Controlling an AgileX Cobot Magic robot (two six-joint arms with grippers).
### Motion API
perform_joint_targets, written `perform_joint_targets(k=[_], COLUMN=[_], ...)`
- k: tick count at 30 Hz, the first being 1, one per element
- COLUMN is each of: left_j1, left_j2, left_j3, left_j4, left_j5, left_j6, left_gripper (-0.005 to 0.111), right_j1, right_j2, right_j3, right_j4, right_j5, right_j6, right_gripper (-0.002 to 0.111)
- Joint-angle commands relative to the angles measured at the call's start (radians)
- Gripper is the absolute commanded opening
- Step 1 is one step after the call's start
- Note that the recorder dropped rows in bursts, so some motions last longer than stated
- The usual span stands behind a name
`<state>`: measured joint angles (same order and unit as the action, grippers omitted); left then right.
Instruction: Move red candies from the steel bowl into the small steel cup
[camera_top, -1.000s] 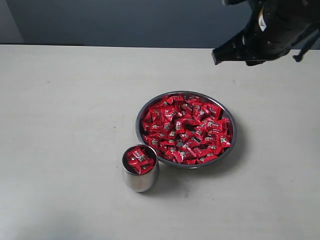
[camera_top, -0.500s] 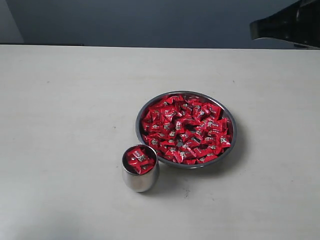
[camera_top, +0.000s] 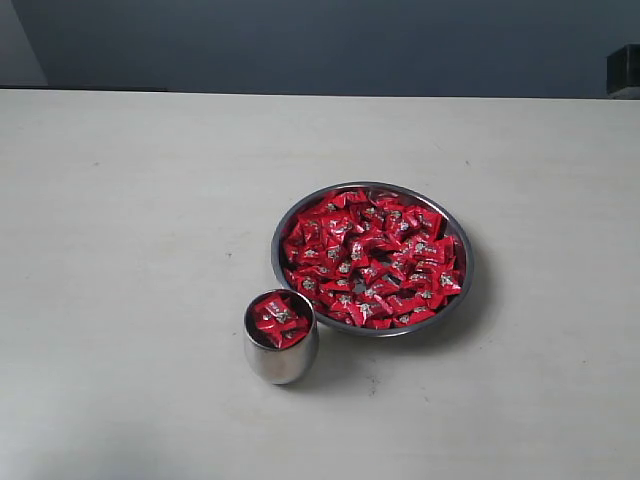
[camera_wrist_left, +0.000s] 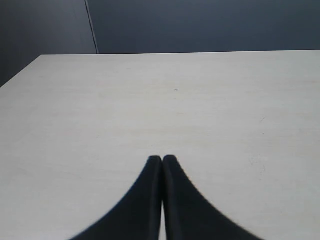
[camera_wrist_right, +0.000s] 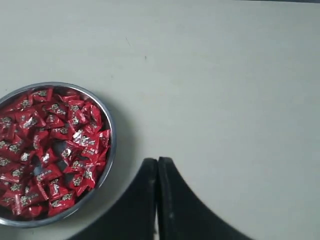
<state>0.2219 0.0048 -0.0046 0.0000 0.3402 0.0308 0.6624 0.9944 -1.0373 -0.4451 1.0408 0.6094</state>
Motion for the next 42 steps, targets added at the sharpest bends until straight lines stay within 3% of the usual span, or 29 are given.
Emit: perform_joint_targets(k=[1, 11, 17, 25, 33, 42], left_j1=[-0.005, -0.005, -0.005, -0.005, -0.005, -0.005], left_j2=[-0.005, -0.005, -0.005, -0.005, -0.005, -0.005], left_j3=[0.005, 0.005, 0.005, 0.005, 0.005, 0.005], left_j4=[-0.006, -0.006, -0.006, -0.006, -0.006, -0.006], left_j5=[-0.01, -0.01, -0.01, -0.01, -0.01, -0.01], left_j6=[-0.001, -0.001, -0.001, -0.001, -0.001, -0.001], left_gripper=[0.0, 0.0, 0.0, 0.0, 0.0, 0.0], right_j1=[-0.017, -0.432, -0.604, -0.62, -0.62, -0.62], right_j2=[-0.028, -0.215, -0.396, -0.678, -0.688, -0.808], right_j3=[0.005, 0.009, 0.202, 0.638, 0.704, 0.948], right_j4=[-0.033, 0.259, 0.27, 0.323, 0.326, 0.429], right_j5=[-0.026, -0.257, -0.431, -0.695, -0.693, -0.854], right_j6=[-0.037, -0.468, -0.528, -0.528, -0.528, -0.603], right_gripper=[-0.001, -0.001, -0.001, -0.001, -0.001, -0.001])
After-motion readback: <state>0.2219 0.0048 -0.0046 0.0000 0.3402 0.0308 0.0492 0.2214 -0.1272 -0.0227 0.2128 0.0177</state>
